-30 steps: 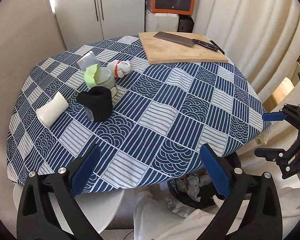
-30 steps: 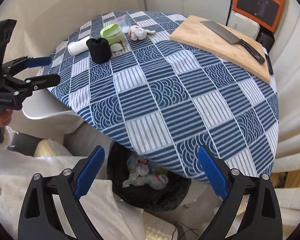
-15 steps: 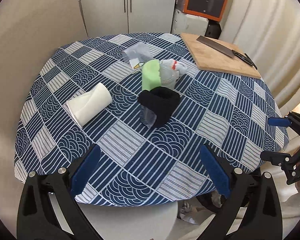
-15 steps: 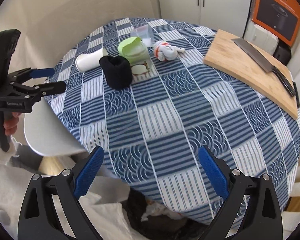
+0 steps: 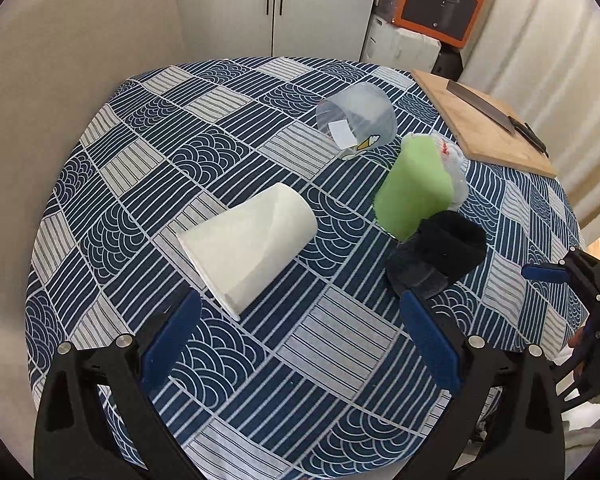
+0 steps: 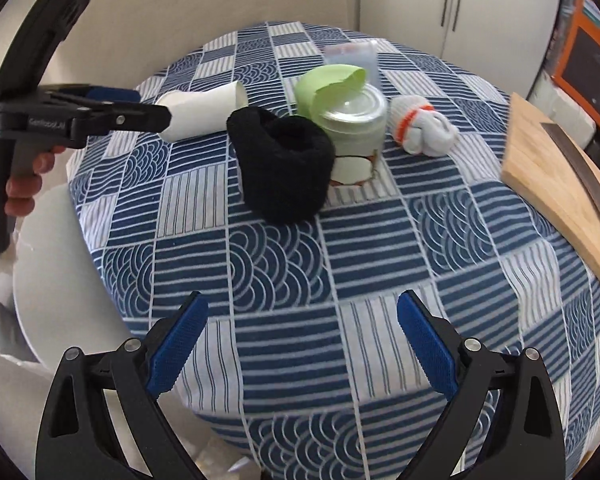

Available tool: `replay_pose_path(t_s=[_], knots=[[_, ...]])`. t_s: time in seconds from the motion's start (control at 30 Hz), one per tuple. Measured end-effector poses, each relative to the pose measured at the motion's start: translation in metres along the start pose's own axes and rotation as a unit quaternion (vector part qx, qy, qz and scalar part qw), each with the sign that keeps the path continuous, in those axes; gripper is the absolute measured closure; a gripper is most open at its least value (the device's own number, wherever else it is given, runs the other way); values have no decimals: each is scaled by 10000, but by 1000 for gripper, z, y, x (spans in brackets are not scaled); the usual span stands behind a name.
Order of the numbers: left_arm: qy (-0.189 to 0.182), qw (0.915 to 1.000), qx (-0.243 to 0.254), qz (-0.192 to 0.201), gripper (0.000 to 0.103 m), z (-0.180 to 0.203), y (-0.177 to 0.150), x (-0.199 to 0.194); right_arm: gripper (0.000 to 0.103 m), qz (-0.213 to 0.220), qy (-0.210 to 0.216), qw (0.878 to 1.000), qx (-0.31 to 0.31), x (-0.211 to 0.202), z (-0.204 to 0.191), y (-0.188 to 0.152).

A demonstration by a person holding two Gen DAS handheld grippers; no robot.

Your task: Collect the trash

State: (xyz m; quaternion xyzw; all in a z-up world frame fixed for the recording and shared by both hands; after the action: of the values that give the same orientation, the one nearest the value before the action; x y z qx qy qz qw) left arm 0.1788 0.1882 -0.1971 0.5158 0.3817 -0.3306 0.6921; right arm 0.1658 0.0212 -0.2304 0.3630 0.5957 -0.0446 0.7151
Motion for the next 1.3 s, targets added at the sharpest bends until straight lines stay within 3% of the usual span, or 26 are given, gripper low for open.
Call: replay_pose_path(t_s=[0.47,0.67,0.7,0.97,1.13,1.3], knots=[[-136,9936,1074,-321,6,-24,16,62,11,84,-70,9999,19,63,-10,31],[-82,9895,1367,-469,5,-30,11,87,6,179,-348,9991,-135,75,-9,40],[-45,9884,1482,-324,4,-30,12,88,6,159,-331,9993,-108,76,-8,41],[-284,9854,1656,-280,4,-30,17,91,6,188,-391,9991,-13,79,-3,45],[-135,9910,1322,-174,6,-34,27,93,9,170,-265,9994,110,77,-3,51],[-369,9936,1051,199,8,-32,48,69,11,415,-163,9989,165,61,-3,66]])
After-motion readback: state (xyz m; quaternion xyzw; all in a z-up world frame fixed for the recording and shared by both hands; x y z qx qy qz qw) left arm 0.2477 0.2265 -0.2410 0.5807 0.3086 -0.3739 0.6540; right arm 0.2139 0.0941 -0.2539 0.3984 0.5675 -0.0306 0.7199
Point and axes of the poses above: each gripper's, at about its wrist camera, not at the fingertips, and x roughly the way its jaws point, z to its right, y to its top, the point moved 10 cm from there along x, roughly the way its jaws point, and after that the axes turned 12 degrees about -x, right-handed, at the moved point
